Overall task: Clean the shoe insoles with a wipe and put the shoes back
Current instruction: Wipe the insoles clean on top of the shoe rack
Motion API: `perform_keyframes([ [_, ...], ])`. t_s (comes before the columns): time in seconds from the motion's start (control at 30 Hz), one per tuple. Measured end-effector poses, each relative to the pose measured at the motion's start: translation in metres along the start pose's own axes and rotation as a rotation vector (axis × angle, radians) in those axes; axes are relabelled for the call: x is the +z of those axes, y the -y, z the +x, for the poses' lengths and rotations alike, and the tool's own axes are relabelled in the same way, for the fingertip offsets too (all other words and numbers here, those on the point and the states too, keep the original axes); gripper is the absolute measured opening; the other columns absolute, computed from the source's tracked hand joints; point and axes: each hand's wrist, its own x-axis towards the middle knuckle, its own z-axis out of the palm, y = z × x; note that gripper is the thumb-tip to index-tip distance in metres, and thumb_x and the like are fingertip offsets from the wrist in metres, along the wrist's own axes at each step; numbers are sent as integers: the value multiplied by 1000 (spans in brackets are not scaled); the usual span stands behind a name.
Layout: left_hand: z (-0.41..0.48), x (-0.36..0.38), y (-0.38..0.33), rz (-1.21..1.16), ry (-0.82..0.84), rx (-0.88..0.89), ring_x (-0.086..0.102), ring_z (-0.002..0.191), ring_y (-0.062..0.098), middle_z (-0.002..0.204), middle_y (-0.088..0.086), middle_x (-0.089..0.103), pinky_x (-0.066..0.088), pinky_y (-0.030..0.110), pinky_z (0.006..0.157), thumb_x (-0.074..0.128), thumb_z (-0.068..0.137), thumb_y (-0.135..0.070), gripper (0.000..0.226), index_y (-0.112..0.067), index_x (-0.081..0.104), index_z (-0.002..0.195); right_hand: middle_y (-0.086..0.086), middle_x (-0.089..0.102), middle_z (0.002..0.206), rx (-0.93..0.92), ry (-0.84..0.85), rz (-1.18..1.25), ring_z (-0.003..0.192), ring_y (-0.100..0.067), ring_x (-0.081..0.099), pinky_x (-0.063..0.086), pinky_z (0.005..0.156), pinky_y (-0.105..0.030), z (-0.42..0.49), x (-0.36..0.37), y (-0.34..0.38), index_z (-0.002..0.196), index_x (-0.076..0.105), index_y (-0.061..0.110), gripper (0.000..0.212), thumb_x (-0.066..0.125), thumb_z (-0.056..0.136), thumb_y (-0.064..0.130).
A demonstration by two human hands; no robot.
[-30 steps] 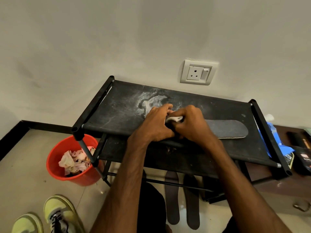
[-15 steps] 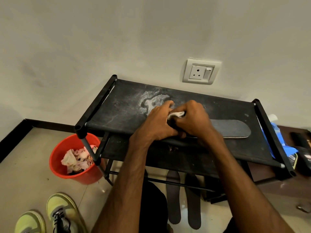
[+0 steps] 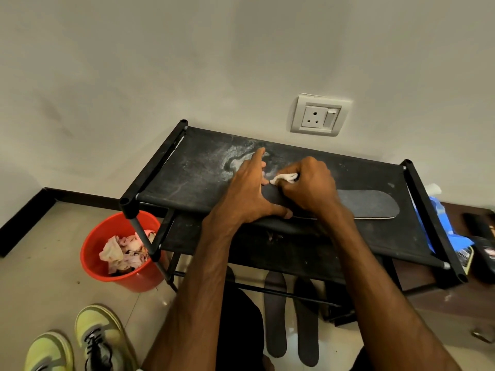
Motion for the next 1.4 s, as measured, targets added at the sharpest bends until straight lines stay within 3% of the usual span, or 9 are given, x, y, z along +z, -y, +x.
perform_keyframes([
  [0.17, 2, -1, 2, 36, 12, 34, 56, 126, 16, 145, 0, 51, 50, 32, 103, 95, 62, -20, 127, -19, 14, 160, 2, 76, 79, -253, 156, 52, 64, -11, 68, 61, 65, -40, -8, 5, 13, 90, 84, 25, 17, 73, 80, 15],
  [0.3, 1, 1, 0, 63, 27, 72, 59, 122, 15, 141, 0, 56, 51, 35, 104, 95, 62, -24, 125, -18, 18, 160, 8, 79, 86, -321, 293, 127, 70, -1, 70, 60, 69, -23, -7, -4, 6, 97, 84, 22, 20, 76, 85, 8],
  [0.47, 1, 0, 2, 89, 56, 57, 54, 128, 10, 140, -7, 60, 44, 33, 110, 96, 59, -40, 133, -16, 15, 161, 13, 79, 93, -303, 410, 30, 83, -2, 71, 59, 82, -25, -8, -28, -8, 99, 83, 33, 21, 80, 86, 16],
  [0.57, 2, 1, 2, 114, 66, 40, 51, 128, 7, 141, -13, 58, 41, 33, 112, 95, 60, -44, 128, -18, 19, 161, 9, 79, 89, -130, 313, -28, 84, -9, 70, 59, 84, -38, -10, -56, -44, 96, 83, 34, 16, 82, 85, 22],
  [0.73, 2, 6, -2, 240, 57, 97, 37, 140, 15, 151, -8, 46, 31, 42, 119, 86, 71, -53, 110, -23, 27, 158, 0, 79, 88, 36, -9, 40, 78, -10, 68, 57, 75, -34, -24, -79, -90, 97, 83, 28, 14, 81, 87, 19],
  [0.93, 9, 39, -22, 279, 56, 204, 32, 144, 18, 156, -4, 40, 26, 43, 120, 79, 76, -58, 94, -27, 37, 153, 7, 76, 81, 50, -9, 49, 70, 3, 65, 46, 58, -7, -27, -70, -91, 93, 83, 27, 13, 81, 86, 16],
  [1.07, 15, 47, -19, 339, 42, 238, 38, 140, 17, 150, -3, 46, 29, 39, 118, 81, 76, -52, 84, -24, 46, 148, 3, 80, 94, 50, 21, 27, 82, -7, 69, 56, 77, -21, -31, -61, -85, 96, 84, 27, 17, 78, 87, 14],
  [1.17, 18, 48, -18, 366, 37, 250, 40, 135, 16, 147, -2, 49, 32, 37, 115, 82, 74, -52, 83, -23, 51, 146, 20, 73, 89, -13, 48, 12, 81, 7, 66, 47, 67, -4, -44, -55, -80, 94, 84, 30, 22, 77, 85, 11],
  [1.4, 17, 50, -16, 349, 42, 249, 40, 130, 14, 140, -5, 50, 35, 37, 111, 81, 75, -51, 77, -22, 56, 141, 6, 79, 91, 82, -86, -39, 75, -8, 68, 59, 73, -28, -50, -67, -93, 95, 83, 31, 25, 73, 85, 10],
])
